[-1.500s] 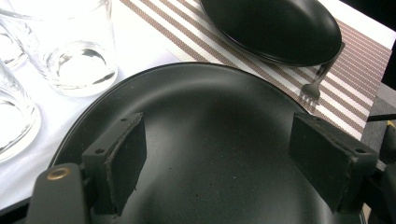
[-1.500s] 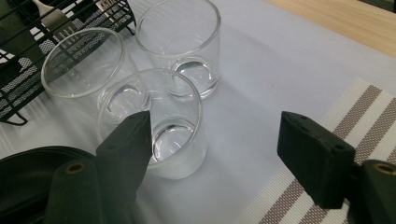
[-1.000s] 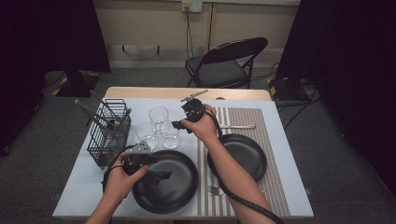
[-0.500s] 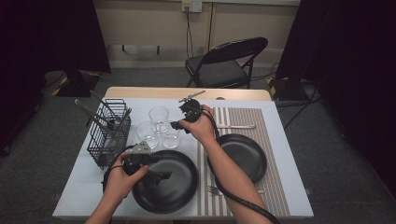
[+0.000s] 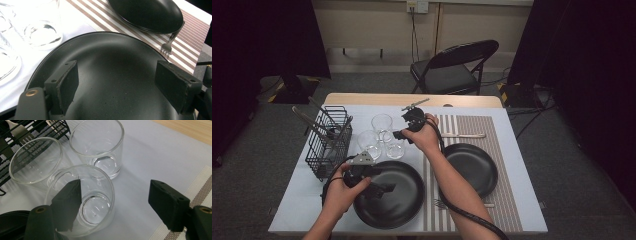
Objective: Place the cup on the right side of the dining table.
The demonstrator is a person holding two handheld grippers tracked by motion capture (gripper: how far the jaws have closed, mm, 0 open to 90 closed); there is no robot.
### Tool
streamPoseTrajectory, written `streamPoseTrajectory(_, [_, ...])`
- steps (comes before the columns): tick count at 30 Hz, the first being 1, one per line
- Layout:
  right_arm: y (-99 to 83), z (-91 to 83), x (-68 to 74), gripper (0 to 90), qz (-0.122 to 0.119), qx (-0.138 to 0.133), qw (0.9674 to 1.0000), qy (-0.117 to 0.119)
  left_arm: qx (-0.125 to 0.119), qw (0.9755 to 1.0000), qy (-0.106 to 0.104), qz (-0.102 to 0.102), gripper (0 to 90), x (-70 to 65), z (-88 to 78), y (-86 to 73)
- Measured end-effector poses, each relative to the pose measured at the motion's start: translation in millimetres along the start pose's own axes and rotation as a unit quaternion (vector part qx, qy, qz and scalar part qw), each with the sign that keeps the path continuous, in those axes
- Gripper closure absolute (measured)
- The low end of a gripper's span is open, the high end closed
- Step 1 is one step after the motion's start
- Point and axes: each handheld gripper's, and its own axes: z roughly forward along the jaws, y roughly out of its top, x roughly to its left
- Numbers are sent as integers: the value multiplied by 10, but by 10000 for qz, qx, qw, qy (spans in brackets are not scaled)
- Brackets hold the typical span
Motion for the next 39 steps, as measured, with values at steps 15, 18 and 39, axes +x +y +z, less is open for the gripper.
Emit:
streamPoseTrajectory(15, [-33, 58, -14, 262, 63, 27, 10000, 17, -5, 10000, -14, -5, 193, 2, 0, -1])
streamPoseTrajectory(18, [-48, 75, -23, 262, 59, 28, 10000, 18, -3, 10000, -26, -13, 193, -2, 8, -1])
streamPoseTrajectory(39, [-93, 168, -28, 267, 78, 19, 10000, -7, 44, 10000, -28, 12, 193, -8, 28, -12])
